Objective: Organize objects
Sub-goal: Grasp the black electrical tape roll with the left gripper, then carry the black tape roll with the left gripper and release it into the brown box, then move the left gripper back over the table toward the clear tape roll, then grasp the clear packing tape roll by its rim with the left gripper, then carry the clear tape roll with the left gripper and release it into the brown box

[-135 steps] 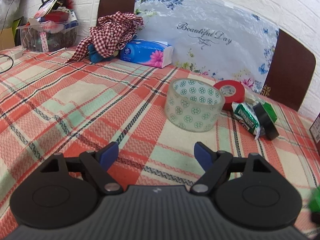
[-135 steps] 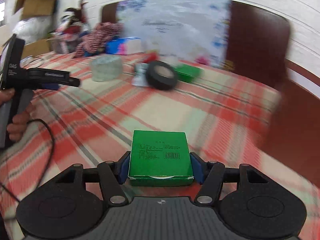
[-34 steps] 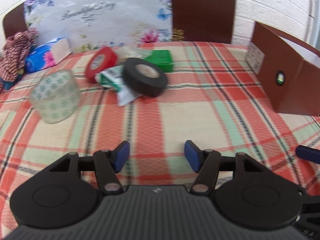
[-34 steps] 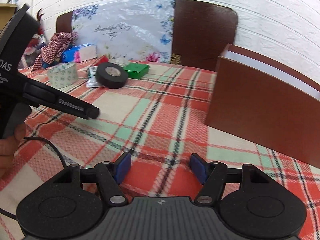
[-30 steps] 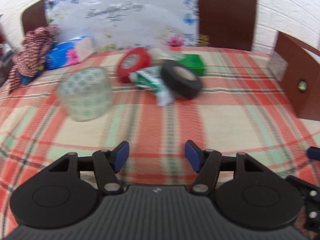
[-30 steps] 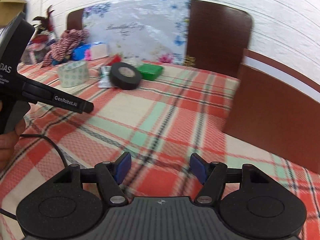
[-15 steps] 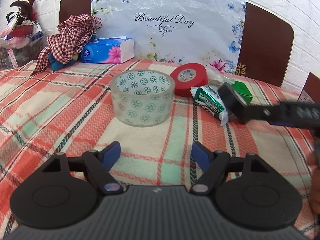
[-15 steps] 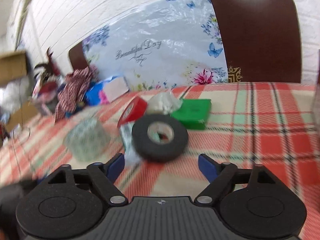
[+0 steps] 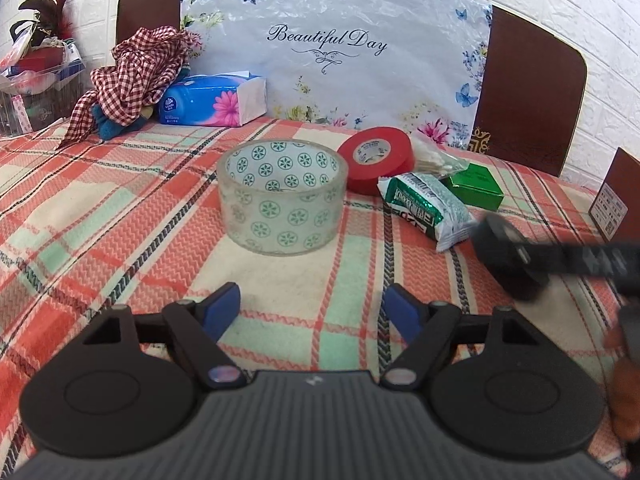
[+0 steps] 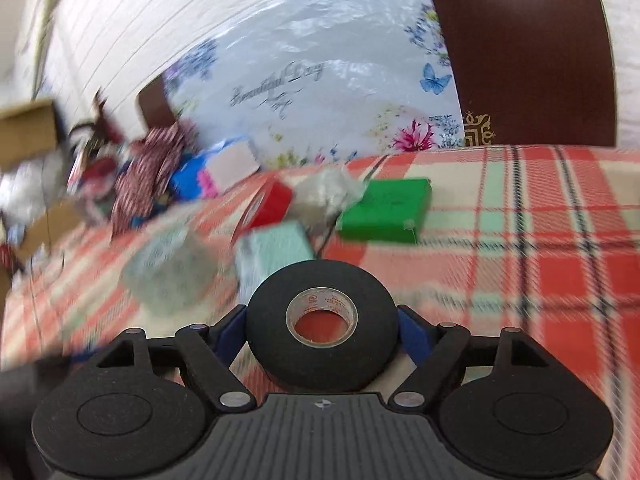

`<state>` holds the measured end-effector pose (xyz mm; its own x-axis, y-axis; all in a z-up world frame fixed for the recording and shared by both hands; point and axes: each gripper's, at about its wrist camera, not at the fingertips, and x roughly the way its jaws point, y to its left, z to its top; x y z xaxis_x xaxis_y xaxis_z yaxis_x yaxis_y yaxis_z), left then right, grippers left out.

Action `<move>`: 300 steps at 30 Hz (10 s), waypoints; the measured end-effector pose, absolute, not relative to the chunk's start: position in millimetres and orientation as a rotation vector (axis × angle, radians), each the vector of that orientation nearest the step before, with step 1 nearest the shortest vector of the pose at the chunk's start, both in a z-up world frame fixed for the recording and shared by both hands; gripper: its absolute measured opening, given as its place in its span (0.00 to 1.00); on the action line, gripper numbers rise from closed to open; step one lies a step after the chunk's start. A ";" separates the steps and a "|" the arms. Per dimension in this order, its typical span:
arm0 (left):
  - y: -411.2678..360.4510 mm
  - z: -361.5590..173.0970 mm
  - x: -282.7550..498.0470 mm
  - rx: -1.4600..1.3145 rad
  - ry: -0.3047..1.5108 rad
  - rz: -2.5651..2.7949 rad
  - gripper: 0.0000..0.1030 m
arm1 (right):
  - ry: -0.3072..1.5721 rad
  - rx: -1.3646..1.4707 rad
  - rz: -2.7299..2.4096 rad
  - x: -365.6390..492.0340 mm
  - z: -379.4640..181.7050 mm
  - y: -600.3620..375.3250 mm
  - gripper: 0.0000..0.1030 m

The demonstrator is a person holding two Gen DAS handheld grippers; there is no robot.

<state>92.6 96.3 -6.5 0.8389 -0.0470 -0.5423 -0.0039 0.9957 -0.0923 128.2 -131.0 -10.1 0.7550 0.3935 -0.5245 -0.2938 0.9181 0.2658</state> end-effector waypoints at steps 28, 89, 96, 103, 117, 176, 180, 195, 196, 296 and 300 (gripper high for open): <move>-42.8 39.2 49.8 -0.002 0.747 -0.518 0.68 | 0.586 -0.111 0.102 -51.9 -16.9 -200.1 0.77; -313.7 116.0 38.3 0.257 0.625 -0.799 0.40 | 0.190 0.059 -0.460 -98.6 33.4 -352.8 0.74; -277.9 106.6 18.1 0.253 0.657 -0.758 0.43 | 0.304 0.135 -0.415 -97.8 17.4 -348.9 0.74; -237.5 90.2 11.7 0.254 0.683 -0.676 0.46 | 0.390 0.198 -0.345 -94.7 8.8 -331.8 0.74; -177.6 42.9 15.3 0.265 0.773 -0.500 0.58 | 0.485 0.222 -0.300 -88.2 -3.8 -301.4 0.73; -113.0 3.2 29.4 0.253 0.726 -0.346 0.79 | 0.496 0.293 -0.286 -47.6 -17.0 -288.6 0.74; -106.6 2.6 30.2 0.241 0.726 -0.338 0.80 | 0.505 0.258 -0.281 -45.6 -17.1 -283.7 0.74; -29.3 1.9 44.3 0.152 0.722 -0.208 0.80 | 0.566 0.035 -0.069 -30.5 -10.8 -226.8 0.73; -17.1 1.8 46.9 0.142 0.719 -0.184 0.80 | 0.569 0.007 -0.030 -28.4 -10.6 -216.8 0.73; -331.2 106.7 119.7 0.293 0.543 -0.695 0.46 | 0.206 -0.066 -0.375 7.1 41.0 -359.9 0.82; -314.8 109.4 107.8 0.287 0.556 -0.672 0.47 | 0.182 -0.053 -0.393 -14.9 39.8 -346.7 0.82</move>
